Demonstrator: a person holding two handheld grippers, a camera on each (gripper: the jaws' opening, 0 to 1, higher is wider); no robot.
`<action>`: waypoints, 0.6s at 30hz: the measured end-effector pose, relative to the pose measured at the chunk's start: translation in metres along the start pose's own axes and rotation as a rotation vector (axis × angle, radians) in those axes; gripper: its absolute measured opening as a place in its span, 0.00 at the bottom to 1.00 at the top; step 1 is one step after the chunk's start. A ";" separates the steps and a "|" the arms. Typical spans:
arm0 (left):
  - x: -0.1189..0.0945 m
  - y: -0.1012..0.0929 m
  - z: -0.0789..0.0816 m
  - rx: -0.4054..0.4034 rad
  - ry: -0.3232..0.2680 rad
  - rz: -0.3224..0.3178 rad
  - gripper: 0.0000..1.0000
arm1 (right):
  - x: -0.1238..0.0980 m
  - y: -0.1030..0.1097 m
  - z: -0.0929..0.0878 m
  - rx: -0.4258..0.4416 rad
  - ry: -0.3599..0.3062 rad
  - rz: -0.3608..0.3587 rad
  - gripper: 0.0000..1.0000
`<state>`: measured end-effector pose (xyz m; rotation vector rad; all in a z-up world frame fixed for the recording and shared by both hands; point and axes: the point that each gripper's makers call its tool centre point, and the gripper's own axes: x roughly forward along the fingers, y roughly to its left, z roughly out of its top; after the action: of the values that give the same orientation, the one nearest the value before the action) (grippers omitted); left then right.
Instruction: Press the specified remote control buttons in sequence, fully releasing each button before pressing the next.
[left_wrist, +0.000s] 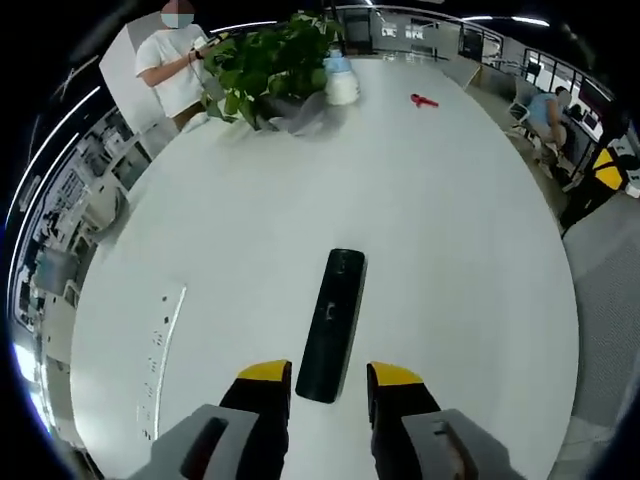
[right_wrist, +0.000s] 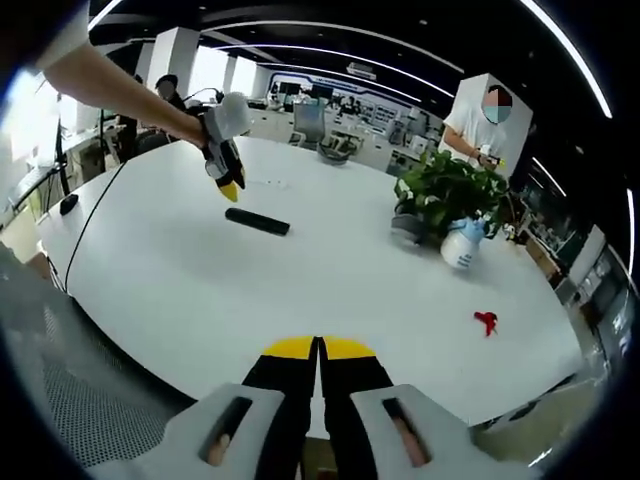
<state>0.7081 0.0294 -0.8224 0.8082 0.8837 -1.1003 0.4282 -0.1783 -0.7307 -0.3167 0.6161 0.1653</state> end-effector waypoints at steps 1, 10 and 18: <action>0.003 0.001 -0.002 0.005 0.010 -0.005 0.30 | 0.000 0.000 -0.001 -0.001 0.003 0.002 0.00; 0.030 0.001 -0.012 0.052 0.092 -0.057 0.29 | 0.001 0.001 -0.004 -0.011 0.025 0.002 0.00; 0.041 0.002 -0.015 0.070 0.128 -0.077 0.28 | 0.002 0.001 -0.006 -0.017 0.040 -0.002 0.00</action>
<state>0.7153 0.0271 -0.8659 0.9169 0.9945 -1.1617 0.4265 -0.1793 -0.7368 -0.3378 0.6546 0.1624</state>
